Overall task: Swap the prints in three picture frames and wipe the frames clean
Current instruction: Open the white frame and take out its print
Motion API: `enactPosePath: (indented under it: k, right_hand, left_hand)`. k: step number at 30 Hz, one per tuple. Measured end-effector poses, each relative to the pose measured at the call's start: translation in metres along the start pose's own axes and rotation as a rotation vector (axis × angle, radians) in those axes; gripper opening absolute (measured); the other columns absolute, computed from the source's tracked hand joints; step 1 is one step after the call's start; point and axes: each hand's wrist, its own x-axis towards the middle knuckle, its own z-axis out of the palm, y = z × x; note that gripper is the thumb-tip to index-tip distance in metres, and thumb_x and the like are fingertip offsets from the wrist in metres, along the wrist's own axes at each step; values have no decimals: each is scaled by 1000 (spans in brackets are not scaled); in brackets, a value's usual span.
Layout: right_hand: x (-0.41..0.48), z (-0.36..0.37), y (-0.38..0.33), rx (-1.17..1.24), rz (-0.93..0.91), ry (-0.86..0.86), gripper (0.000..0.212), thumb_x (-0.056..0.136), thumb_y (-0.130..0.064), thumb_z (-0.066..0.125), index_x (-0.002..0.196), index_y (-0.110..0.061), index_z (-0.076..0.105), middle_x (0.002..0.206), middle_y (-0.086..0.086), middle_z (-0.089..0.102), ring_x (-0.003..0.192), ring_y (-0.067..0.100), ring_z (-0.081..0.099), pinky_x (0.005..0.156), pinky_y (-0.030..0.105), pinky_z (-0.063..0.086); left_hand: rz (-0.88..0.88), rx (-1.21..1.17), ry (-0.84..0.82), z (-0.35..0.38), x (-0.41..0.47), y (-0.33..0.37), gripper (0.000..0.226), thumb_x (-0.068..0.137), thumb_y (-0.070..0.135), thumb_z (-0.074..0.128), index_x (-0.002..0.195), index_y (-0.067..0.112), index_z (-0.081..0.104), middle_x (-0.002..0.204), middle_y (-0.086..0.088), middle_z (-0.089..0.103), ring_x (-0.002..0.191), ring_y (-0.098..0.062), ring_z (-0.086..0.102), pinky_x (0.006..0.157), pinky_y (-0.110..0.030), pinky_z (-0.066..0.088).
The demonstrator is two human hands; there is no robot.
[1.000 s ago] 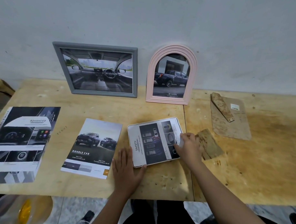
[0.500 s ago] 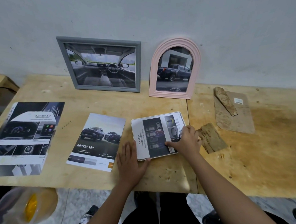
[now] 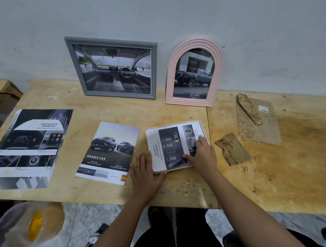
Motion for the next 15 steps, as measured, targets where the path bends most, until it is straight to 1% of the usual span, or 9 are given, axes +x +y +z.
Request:
enactPosePath:
  k: [2, 3, 4, 6, 8, 10, 12, 14, 15]
  right_hand:
    - [-1, -1, 0, -59, -35, -53, 65, 84, -50, 59, 134, -11, 42, 153, 7, 25, 144, 21, 15, 118, 40, 13]
    - [-2, -3, 0, -78, -55, -71, 64, 86, -50, 56, 135, -12, 41, 153, 7, 24, 144, 21, 15, 118, 41, 11]
    - [-2, -5, 0, -79, -86, -79, 61, 88, -47, 56, 135, -13, 40, 152, 7, 27, 143, 20, 18, 118, 41, 10]
    - [-5, -9, -2, -33, -189, -106, 51, 91, -36, 54, 135, -15, 41, 148, 4, 31, 138, 20, 28, 116, 38, 17]
    - [-10, -11, -5, 2, -266, -185, 48, 95, -26, 49, 141, -16, 37, 153, 3, 24, 140, 21, 24, 113, 34, 25]
    - [-15, -10, -4, -17, -293, -251, 55, 97, -31, 46, 147, -21, 26, 157, 1, 11, 145, 22, 12, 114, 35, 26]
    - [-18, -8, 2, -51, -312, -291, 66, 93, -45, 47, 149, -25, 17, 159, 0, 3, 146, 21, 2, 115, 36, 24]
    - [-19, -9, 7, -87, -337, -328, 78, 87, -54, 52, 150, -26, 13, 159, 2, -1, 147, 21, -2, 117, 37, 21]
    - [-18, -11, 8, -121, -356, -340, 82, 86, -54, 54, 150, -25, 12, 159, 3, -1, 147, 21, -3, 117, 38, 18]
  left_hand:
    - [2, 0, -2, 0, 0, 0, 101, 63, 78, 5, 146, 25, -18, 157, 1, -20, 141, -13, -26, 112, -38, -19]
    - [4, -1, -3, 0, 0, -1, 101, 63, 78, 5, 146, 25, -18, 157, 1, -20, 141, -13, -26, 112, -38, -20]
    - [4, -5, -4, 1, 0, -1, 101, 63, 78, 5, 147, 25, -17, 157, 1, -20, 141, -13, -25, 112, -38, -19]
    - [0, -20, -6, 1, 1, -1, 101, 64, 78, 6, 147, 26, -15, 157, 1, -19, 142, -13, -24, 113, -38, -18]
    - [-6, -21, -6, 2, 1, -1, 101, 63, 78, 6, 147, 26, -15, 157, 1, -18, 142, -14, -23, 113, -39, -16]
    - [-8, -20, 1, 1, 1, -1, 101, 63, 78, 6, 148, 25, -15, 157, 1, -17, 143, -14, -22, 114, -39, -14]
    - [-2, -15, 4, 0, 0, -1, 101, 63, 77, 5, 148, 25, -14, 158, 2, -16, 143, -15, -21, 115, -40, -13]
    - [4, -15, 2, -1, 0, -1, 100, 64, 77, 5, 147, 25, -15, 158, 1, -16, 143, -15, -20, 115, -40, -12]
    - [6, -16, 0, -2, 0, -1, 100, 64, 76, 5, 148, 25, -14, 158, 1, -15, 144, -16, -20, 115, -40, -12]
